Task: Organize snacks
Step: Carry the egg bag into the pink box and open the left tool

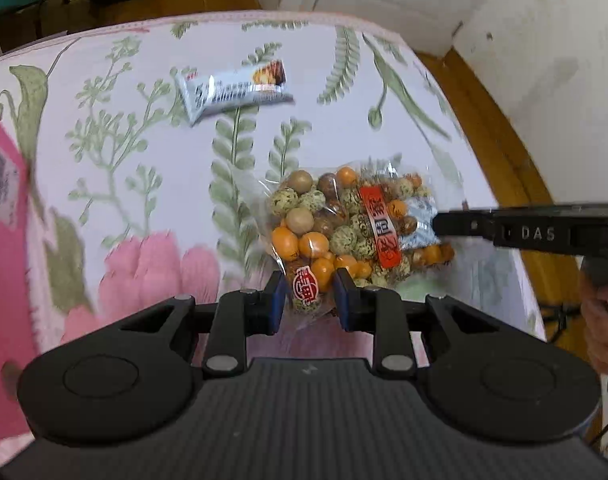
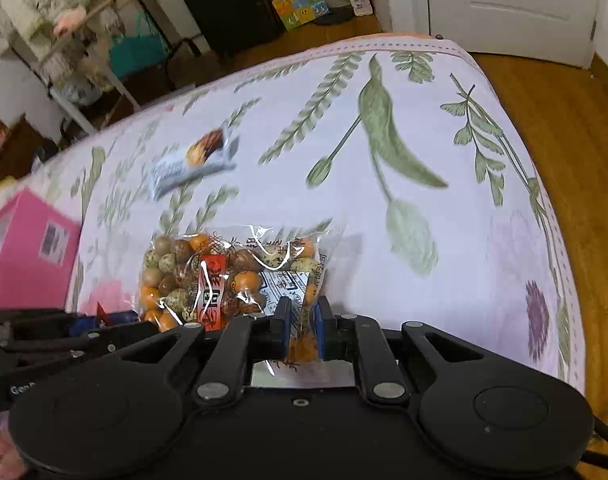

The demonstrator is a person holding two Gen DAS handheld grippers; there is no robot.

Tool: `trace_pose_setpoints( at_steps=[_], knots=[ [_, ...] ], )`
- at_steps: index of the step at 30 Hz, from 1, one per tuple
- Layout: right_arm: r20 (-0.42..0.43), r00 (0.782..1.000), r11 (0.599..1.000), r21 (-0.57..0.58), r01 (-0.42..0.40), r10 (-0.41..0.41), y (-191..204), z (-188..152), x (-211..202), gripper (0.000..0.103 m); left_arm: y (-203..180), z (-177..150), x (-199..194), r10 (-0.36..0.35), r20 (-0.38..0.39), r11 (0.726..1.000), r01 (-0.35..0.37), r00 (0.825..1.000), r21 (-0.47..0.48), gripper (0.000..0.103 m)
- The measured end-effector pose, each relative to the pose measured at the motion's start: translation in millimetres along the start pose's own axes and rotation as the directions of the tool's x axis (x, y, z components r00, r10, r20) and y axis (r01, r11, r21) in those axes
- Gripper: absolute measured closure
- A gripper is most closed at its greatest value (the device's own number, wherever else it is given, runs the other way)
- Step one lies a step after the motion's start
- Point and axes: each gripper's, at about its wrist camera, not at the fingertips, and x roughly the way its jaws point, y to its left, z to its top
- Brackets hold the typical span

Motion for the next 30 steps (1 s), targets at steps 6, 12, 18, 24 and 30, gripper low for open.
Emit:
trace_pose_setpoints(
  at_steps=[6,12,18,24,30],
  knots=[
    [0.034,0.999,0.999,-0.039,-0.009,0.010,32,-18,-30,0.087,7,-24,-38,0.015,-0.042,1.000,-0.013,0.999,0.025,0.078],
    [0.037,0.999,0.998,-0.060,-0.031,0.033,63,-33,-55,0.087,15,-42,-82,0.047,-0.011,0.999,-0.047,0.999,0.027,0.078],
    [0.012,0.997,0.994,-0.078,-0.079,0.080,91,-44,-76,0.087,30,-66,-127,0.052,0.046,0.999,-0.052,0.998,-0.011,0.078],
    [-0.004,0.989,0.982,-0.114,-0.148,0.149,124,-53,-88,0.086,62,-92,-161,0.033,0.043,0.995,-0.028,0.999,-0.098,0.078],
    [-0.009,0.978,0.960,-0.187,-0.209,0.211,172,-47,-87,0.086,95,-96,-204,0.096,0.075,0.992,-0.090,0.993,-0.085,0.078]
  ],
)
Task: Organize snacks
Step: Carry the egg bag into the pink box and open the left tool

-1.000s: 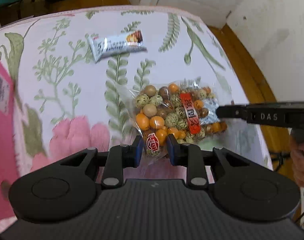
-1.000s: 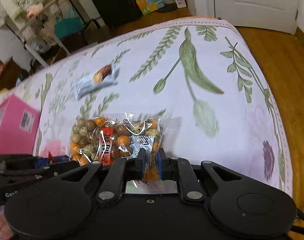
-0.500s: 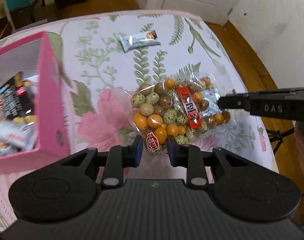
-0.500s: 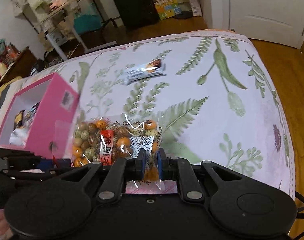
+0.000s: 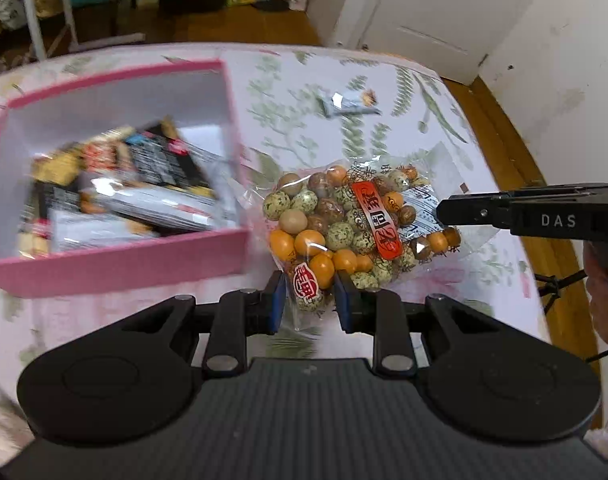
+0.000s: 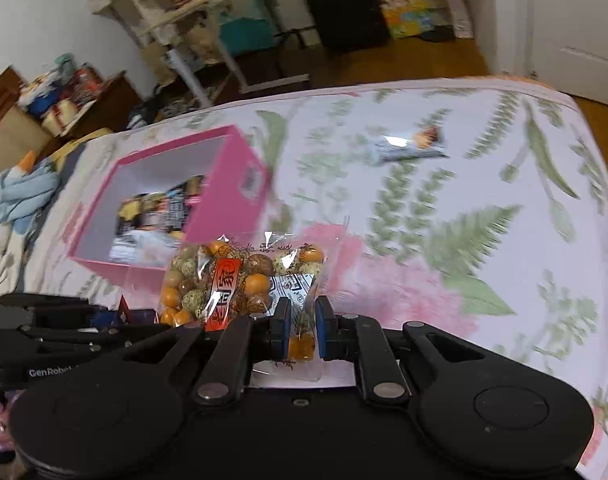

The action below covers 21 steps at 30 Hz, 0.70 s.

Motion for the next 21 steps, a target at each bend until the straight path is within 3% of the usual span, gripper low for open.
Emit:
trace_pose_setpoints(
  at_steps=[5,9,17,18,21],
  knots=[
    [0.016,0.997,0.995,-0.067,-0.076,0.078,41,25,21,0.086,44,15,-25,0.097,0.031,0.995,-0.096,0.995,-0.034,0.078],
    [0.018,0.993,0.988,-0.105,-0.111,0.113,71,51,48,0.086,79,27,-35,0.170,0.097,0.983,-0.162,0.981,-0.085,0.078],
    [-0.037,0.986,0.980,-0.115,-0.164,0.161,93,97,107,0.086,132,57,-15,0.291,0.141,0.950,-0.268,0.946,-0.163,0.078],
    [-0.040,0.986,0.978,-0.122,-0.167,0.163,95,101,113,0.083,135,58,-12,0.310,0.157,0.943,-0.282,0.938,-0.177,0.077],
    [-0.008,0.992,0.979,-0.159,-0.128,0.128,101,103,123,0.074,133,61,-5,0.389,0.190,0.918,-0.361,0.902,-0.164,0.054]
  ],
)
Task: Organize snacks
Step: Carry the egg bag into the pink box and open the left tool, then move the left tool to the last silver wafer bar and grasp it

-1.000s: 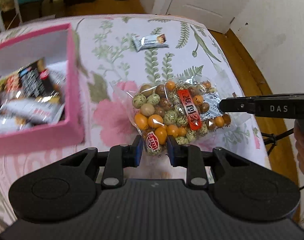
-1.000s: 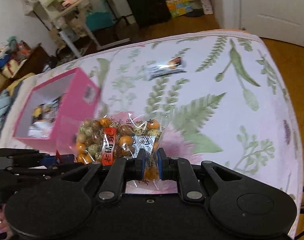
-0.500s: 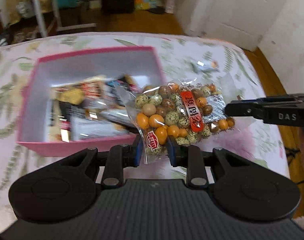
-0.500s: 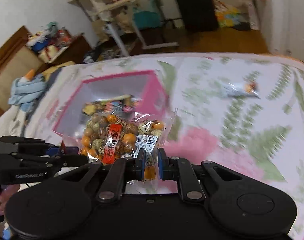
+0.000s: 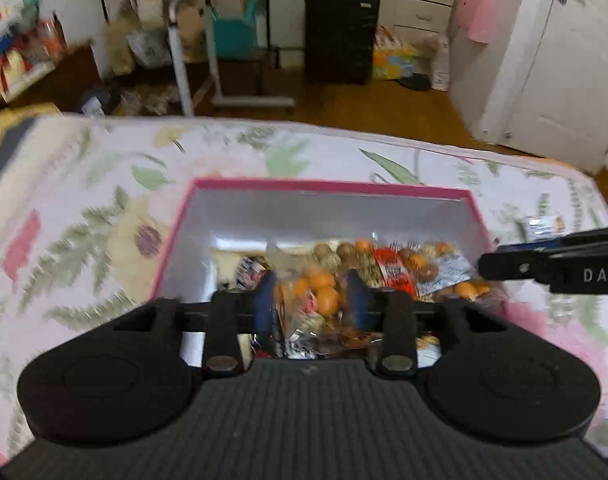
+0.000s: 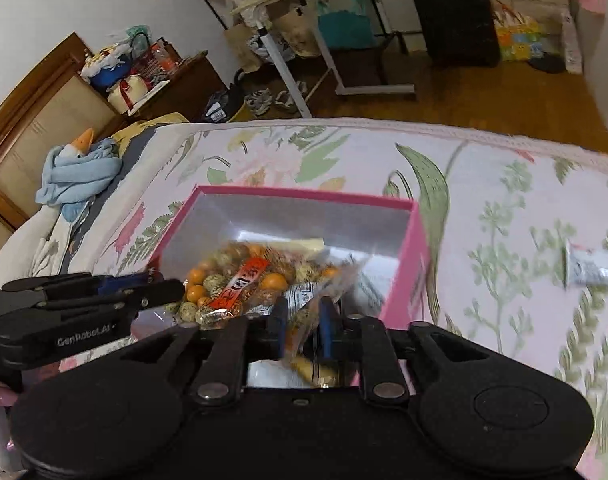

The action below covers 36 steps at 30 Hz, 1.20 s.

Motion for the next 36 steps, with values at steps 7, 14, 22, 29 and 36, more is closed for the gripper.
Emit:
trace_pose_setpoints(
  at_steps=[7,14,22,29,36],
  knots=[
    [0.069,0.998,0.998,0.066,-0.016,0.011,-23,-11,-33,0.067,-5,-7,-11,-0.035,-0.029,0.999,0.035,0.999,-0.005,0.045],
    [0.185,0.979,0.984,0.166,0.057,-0.088,-78,-23,-96,0.066,-40,-2,-27,-0.131,-0.009,0.990,0.131,0.991,0.050,0.045],
    [0.197,0.967,0.974,0.190,0.124,-0.161,-128,-33,-144,0.053,-107,20,-34,-0.281,-0.008,0.954,0.280,0.960,0.106,0.045],
    [0.201,0.956,0.959,0.226,0.169,-0.215,-186,-44,-149,0.045,-182,14,-10,-0.370,-0.014,0.923,0.369,0.929,0.106,0.045],
    [0.291,0.920,0.963,0.037,0.265,-0.264,-215,-59,-107,0.043,-246,25,45,-0.298,0.081,0.949,0.286,0.951,0.136,0.045]
  ],
)
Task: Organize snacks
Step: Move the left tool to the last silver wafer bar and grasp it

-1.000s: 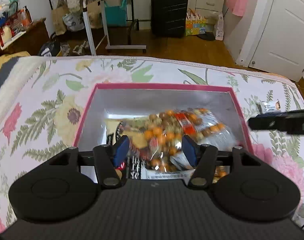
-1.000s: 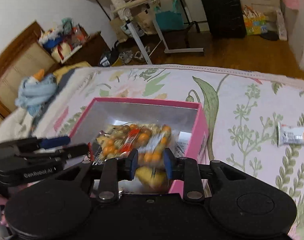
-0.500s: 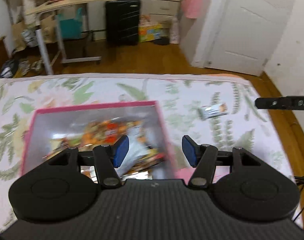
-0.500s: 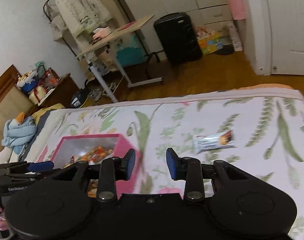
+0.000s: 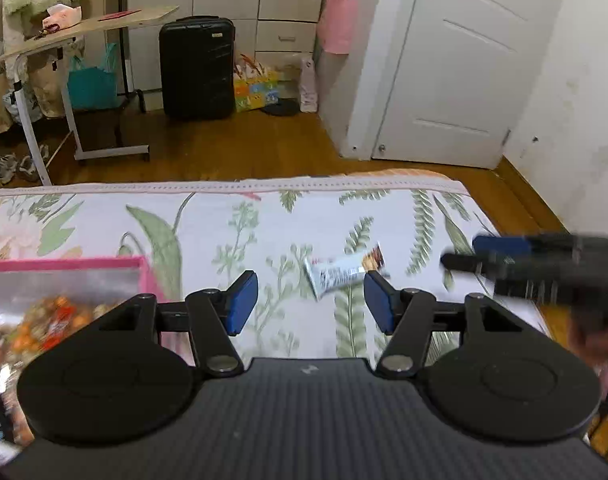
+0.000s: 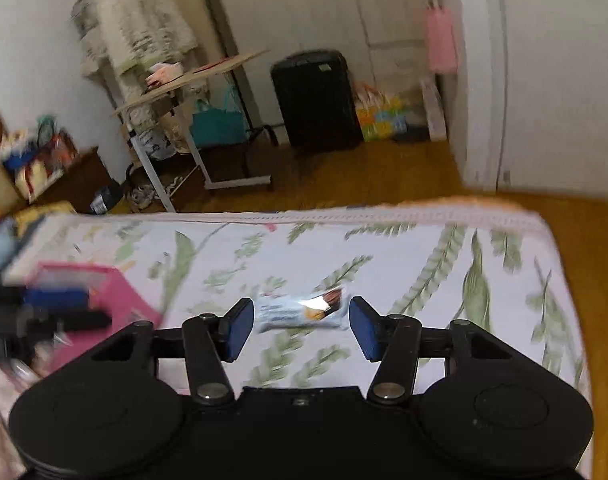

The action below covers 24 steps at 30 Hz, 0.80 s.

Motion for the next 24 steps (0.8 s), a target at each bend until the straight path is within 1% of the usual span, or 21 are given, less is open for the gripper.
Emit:
trace_pose_setpoints(
  at_steps=[1,3,5,7,8,9,11,14,17,19,21,23,24],
  knots=[
    [0.003,1.000,1.000,-0.020,-0.007,0.007,-4,-5,5,0.040,-1,4,12,0.002,-0.011,1.000,-0.002,1.000,-0.012,0.045],
    [-0.007,1.000,0.998,-0.064,-0.016,0.016,-6,-14,21,0.039,-4,8,35,-0.005,-0.018,0.999,0.004,1.000,-0.048,0.045],
    [-0.038,0.999,0.994,-0.113,-0.012,0.007,-5,-20,40,0.032,-3,11,58,-0.017,-0.020,0.996,0.015,1.000,-0.090,0.045],
    [-0.053,0.999,0.991,-0.135,0.001,-0.009,-6,-24,55,0.024,-1,12,83,-0.021,-0.041,0.990,0.014,0.999,-0.142,0.045],
    [-0.055,0.998,0.991,-0.132,0.007,-0.014,-7,-24,62,0.021,-1,11,95,-0.008,-0.057,0.989,0.000,0.998,-0.151,0.045],
    [-0.050,0.999,0.993,-0.118,0.009,-0.015,-8,-25,68,0.015,-2,10,108,0.008,-0.076,0.989,-0.020,0.997,-0.148,0.045],
    [-0.031,0.999,0.995,-0.097,0.004,-0.007,-9,-26,78,0.014,-1,4,126,0.036,-0.086,0.987,-0.048,0.996,-0.153,0.045],
    [-0.029,0.999,0.994,-0.112,-0.018,0.014,-6,-28,92,0.012,8,-1,151,0.037,-0.102,0.976,-0.057,0.994,-0.208,0.043],
    [-0.062,0.997,0.987,-0.155,-0.049,0.040,-2,-32,108,0.009,15,-2,173,0.008,-0.134,0.971,-0.040,0.991,-0.234,0.043],
    [-0.101,0.994,0.983,-0.169,-0.069,0.052,0,-36,118,0.009,19,-2,179,-0.027,-0.133,0.965,-0.009,0.991,-0.263,0.043],
    [-0.070,0.997,0.979,-0.200,-0.046,0.033,5,-41,120,0.007,21,0,182,-0.082,-0.152,0.958,0.035,0.985,-0.286,0.043],
    [-0.063,0.998,0.978,-0.207,-0.040,0.027,9,-43,121,0.006,21,0,184,-0.115,-0.159,0.952,0.063,0.981,-0.299,0.044],
    [-0.058,0.998,0.979,-0.202,-0.038,0.026,11,-43,121,0.006,21,-1,183,-0.129,-0.163,0.949,0.074,0.978,-0.305,0.046]
  ],
)
